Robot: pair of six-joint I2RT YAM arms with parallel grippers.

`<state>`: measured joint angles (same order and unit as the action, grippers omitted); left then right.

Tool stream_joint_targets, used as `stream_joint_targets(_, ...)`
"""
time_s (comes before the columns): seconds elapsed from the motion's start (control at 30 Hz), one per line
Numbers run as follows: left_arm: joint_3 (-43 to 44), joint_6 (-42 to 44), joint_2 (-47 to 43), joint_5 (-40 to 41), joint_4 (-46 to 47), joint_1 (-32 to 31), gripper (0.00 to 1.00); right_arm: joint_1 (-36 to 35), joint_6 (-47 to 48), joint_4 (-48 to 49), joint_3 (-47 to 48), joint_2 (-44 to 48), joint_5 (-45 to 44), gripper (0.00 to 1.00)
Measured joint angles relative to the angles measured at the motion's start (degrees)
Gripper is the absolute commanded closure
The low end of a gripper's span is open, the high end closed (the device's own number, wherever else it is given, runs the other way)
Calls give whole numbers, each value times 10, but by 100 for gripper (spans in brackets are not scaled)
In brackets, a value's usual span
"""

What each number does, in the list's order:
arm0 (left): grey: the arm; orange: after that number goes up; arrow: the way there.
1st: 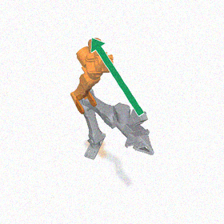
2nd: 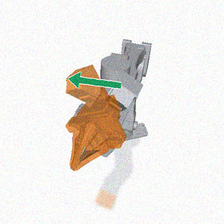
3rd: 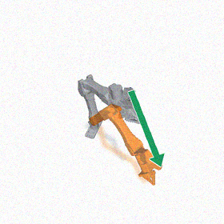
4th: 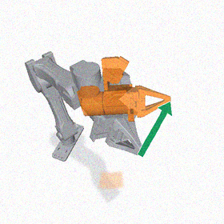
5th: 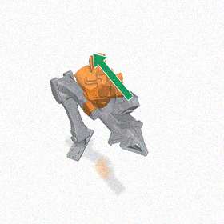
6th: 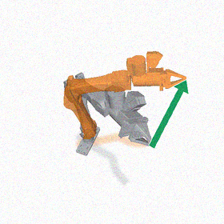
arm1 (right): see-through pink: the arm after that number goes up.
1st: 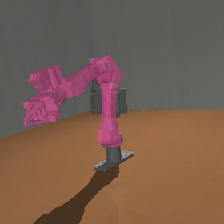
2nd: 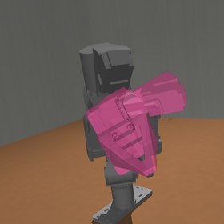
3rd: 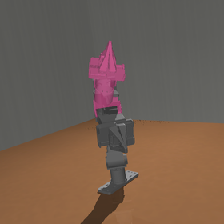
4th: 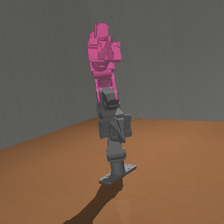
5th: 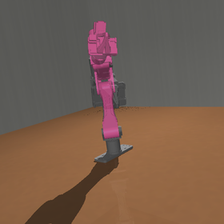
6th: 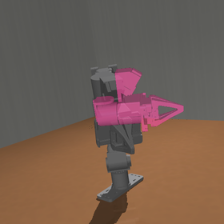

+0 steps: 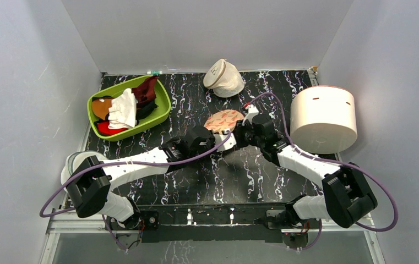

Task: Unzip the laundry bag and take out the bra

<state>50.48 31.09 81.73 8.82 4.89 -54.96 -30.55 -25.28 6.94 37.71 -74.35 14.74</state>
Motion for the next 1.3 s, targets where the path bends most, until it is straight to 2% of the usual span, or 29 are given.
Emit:
stream_joint_targets(0.3,0,2,0,1,14,-3,100,136,35,-40,0,0,9,100)
stream_joint_targets(0.43,0,3,0,-3,7,-3,88,157,43,-52,0,0,22,100)
stream_joint_targets(0.53,0,4,1,-10,-3,-3,83,155,42,-48,-4,1,39,100)
stream_joint_targets(0.63,0,3,5,-23,-18,-3,72,144,39,-38,-16,3,49,100)
stream_joint_targets(0.7,0,3,6,-28,-24,-3,60,134,36,-37,-20,3,52,100)
stream_joint_targets(0.77,0,3,7,-35,-26,-3,42,122,31,-34,-23,3,52,100)
stream_joint_targets(0.83,1,2,10,-45,-30,-3,32,108,26,-27,-26,3,52,100)
stream_joint_targets(1.07,2,-5,15,-104,-49,-3,19,57,2,-6,-27,3,49,100)
stream_joint_targets(1.3,2,-28,15,-92,-31,-3,16,4,-24,15,-27,3,45,100)
